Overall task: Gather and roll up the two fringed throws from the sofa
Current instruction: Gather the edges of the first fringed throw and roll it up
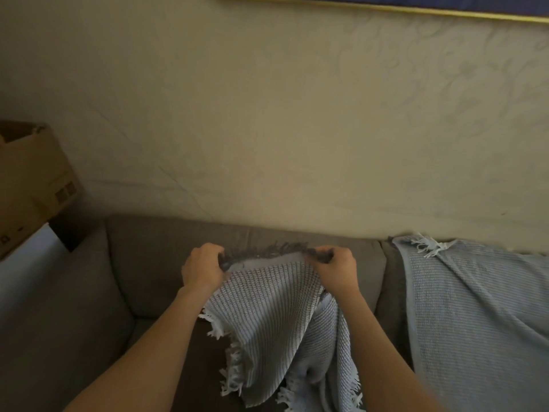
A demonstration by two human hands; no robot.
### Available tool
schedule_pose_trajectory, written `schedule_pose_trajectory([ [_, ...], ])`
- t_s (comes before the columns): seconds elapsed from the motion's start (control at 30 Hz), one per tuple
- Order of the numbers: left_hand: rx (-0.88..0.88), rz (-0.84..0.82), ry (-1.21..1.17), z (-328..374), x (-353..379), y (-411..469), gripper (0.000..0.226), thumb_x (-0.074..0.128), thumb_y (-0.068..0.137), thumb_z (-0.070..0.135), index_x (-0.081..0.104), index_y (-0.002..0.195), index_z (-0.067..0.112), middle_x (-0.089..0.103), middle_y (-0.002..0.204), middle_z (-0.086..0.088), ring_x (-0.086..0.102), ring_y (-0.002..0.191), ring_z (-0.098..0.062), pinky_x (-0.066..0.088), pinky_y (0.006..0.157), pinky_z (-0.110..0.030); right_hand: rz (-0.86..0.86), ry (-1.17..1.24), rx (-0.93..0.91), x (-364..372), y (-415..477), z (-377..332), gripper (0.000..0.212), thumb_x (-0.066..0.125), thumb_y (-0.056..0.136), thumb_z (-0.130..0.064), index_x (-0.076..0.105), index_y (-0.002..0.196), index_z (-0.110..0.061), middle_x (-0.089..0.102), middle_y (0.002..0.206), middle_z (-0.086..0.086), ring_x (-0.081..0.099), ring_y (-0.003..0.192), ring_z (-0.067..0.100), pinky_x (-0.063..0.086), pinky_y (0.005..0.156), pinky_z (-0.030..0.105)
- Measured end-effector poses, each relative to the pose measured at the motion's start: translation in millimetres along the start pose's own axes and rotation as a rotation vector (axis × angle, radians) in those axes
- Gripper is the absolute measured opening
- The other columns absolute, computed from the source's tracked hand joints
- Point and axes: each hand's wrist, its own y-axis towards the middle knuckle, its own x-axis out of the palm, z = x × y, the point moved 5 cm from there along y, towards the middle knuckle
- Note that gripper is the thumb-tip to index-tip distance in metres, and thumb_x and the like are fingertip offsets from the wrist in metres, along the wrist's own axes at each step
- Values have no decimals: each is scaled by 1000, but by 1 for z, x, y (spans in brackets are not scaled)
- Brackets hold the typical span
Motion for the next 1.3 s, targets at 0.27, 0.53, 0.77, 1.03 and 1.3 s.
schedule_pose_trajectory([
  [0.27, 9, -359, -29, -11, 29, -6, 28, 75, 89, 25, 64, 113, 16, 70, 121, -10, 67, 100, -25, 60, 88, -42, 6, 87, -38, 12, -13, -17, 8, 88, 85, -26, 82, 87, -21, 73, 82, -16, 67, 75, -5, 56, 67, 17],
  [0.53, 163, -507, -307, 9, 42, -24, 46, 89, 84, 29, 62, 121, 19, 64, 121, 11, 62, 127, -17, 51, 101, -28, 24, 150, -71, 17, -13, -26, 5, 87, 83, -19, 84, 87, -22, 78, 87, -10, 74, 80, 6, 63, 72, 33],
  [0.77, 273, -457, -423, 29, 46, -30, 52, 76, 90, 61, 56, 65, 20, 49, 55, 13, 53, 56, -5, 39, 59, -29, 100, 206, -77, 16, -19, -34, 10, 85, 82, -13, 85, 84, -23, 79, 81, -11, 74, 75, 6, 60, 65, 33],
  [1.03, 328, -269, -345, 39, 38, -32, 64, 82, 90, 44, 33, 56, 22, 24, 50, 6, 27, 47, -9, 21, 52, -32, 136, 241, -58, 12, -28, -42, 4, 88, 83, -22, 85, 84, -21, 78, 78, -10, 72, 71, 1, 59, 63, 28],
  [1.3, 340, -269, -347, 36, 32, -29, 55, 85, 87, 36, 41, 59, 19, 39, 57, 4, 40, 54, -7, 30, 54, -27, 166, 245, -7, 7, -32, -42, 21, 83, 86, -12, 77, 78, -30, 77, 80, -10, 71, 74, 3, 59, 65, 28],
])
